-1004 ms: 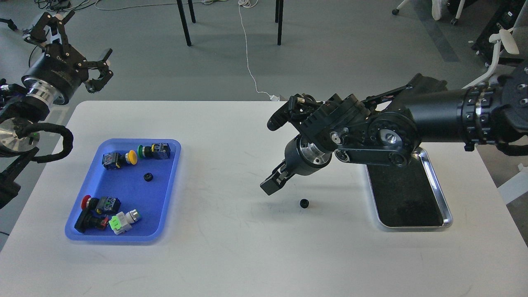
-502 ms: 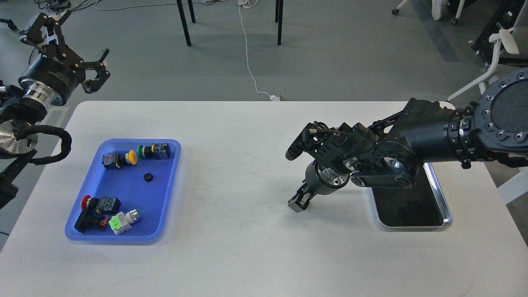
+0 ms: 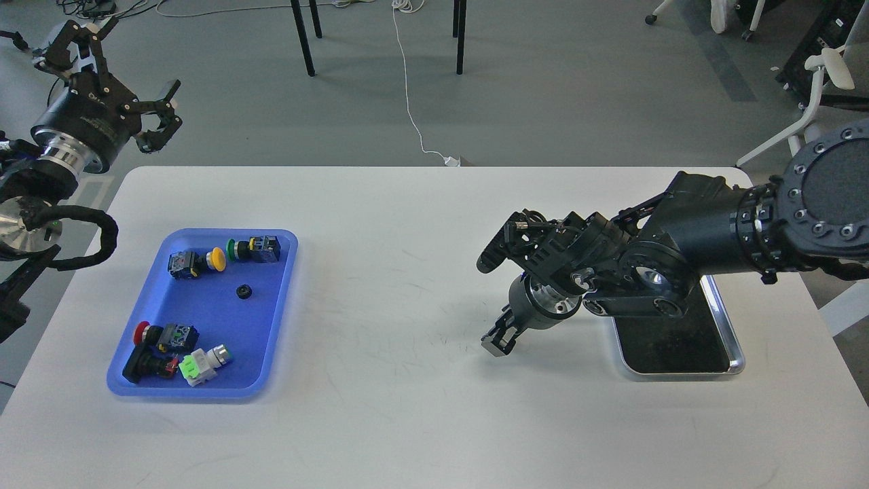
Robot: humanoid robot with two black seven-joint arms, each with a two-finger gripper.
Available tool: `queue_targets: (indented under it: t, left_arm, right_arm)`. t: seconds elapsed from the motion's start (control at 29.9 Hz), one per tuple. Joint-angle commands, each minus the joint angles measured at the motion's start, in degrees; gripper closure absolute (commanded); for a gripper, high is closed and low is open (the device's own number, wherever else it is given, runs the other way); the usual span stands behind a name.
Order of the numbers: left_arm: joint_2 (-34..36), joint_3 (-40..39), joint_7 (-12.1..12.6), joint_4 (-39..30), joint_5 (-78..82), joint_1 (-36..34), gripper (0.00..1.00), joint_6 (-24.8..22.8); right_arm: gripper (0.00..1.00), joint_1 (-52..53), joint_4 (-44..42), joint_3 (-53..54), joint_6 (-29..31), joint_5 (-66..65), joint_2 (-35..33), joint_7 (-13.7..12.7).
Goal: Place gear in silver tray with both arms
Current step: 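Reach the right hand down to the black gear on the table, then grasp the black gear with the right hand fingers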
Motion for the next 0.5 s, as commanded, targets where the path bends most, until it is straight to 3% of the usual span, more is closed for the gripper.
queue_targets:
  t: [0.0,0.47]
  left_arm:
    - [0.2,0.2,0.0,0.0,0.0,0.0,0.02,0.1]
    - [0.2,0.1,-0.2,0.0,1.0,-0.2,0.02,0.4]
  right_arm:
    - [0.44,-0.3,0.2,-0.1,0.0,-0.1,0.0,-0.1]
    - [0.65,-0.3,0.5,-0.4,0.2,-0.6,0.0,-0.5]
